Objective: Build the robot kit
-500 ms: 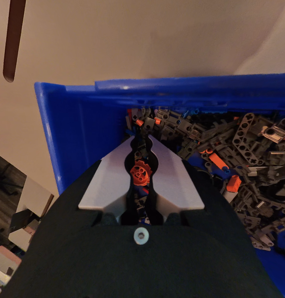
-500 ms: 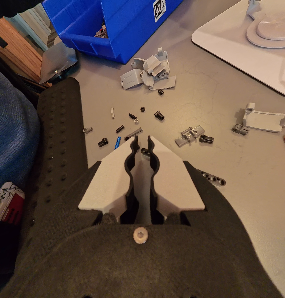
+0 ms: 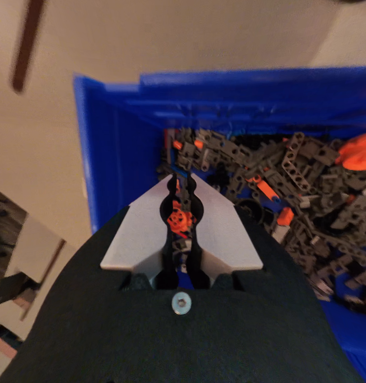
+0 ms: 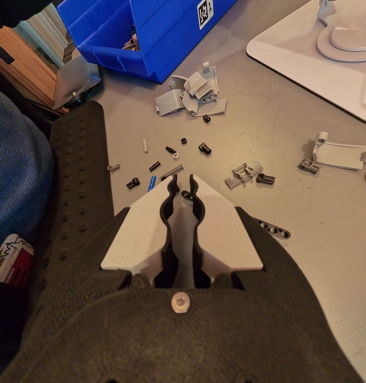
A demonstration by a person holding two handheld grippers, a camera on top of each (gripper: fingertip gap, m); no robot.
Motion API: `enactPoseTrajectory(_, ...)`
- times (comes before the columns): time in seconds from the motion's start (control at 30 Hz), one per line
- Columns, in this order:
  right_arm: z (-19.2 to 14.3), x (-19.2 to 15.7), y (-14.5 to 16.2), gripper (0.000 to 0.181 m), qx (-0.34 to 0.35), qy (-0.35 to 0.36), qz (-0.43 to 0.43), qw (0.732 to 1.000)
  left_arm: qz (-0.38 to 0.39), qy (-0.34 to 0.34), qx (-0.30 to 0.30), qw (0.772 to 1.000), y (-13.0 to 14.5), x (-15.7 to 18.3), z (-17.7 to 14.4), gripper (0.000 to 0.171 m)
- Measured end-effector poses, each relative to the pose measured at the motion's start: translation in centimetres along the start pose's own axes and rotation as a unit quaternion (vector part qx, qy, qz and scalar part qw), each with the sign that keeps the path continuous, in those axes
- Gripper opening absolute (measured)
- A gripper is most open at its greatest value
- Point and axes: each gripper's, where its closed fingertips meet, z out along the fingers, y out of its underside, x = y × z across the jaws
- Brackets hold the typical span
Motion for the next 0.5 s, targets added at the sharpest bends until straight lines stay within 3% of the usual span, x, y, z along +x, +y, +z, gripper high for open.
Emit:
enactPoseTrajectory(0.2,0.0,0.0,0.0,0.01,0.001,0.003,-0.003,1.0,0.036,-0.012,-0.021,0.999,-0.4,-0.3,2.5,0.007)
enactPoseTrajectory(0.33,0.0,0.0,0.0,0.01,0.002,0.003,-0.003,1.0,0.012,0.01,-0.018,1.0,-0.2,-0.1,2.5,0.009)
enactPoseTrajectory(0.5,-0.1,0.0,-0.1,0.01,0.004,0.002,-0.002,1.0,0.009,0.037,-0.065,0.997,1.9,0.4,1.4,0.01)
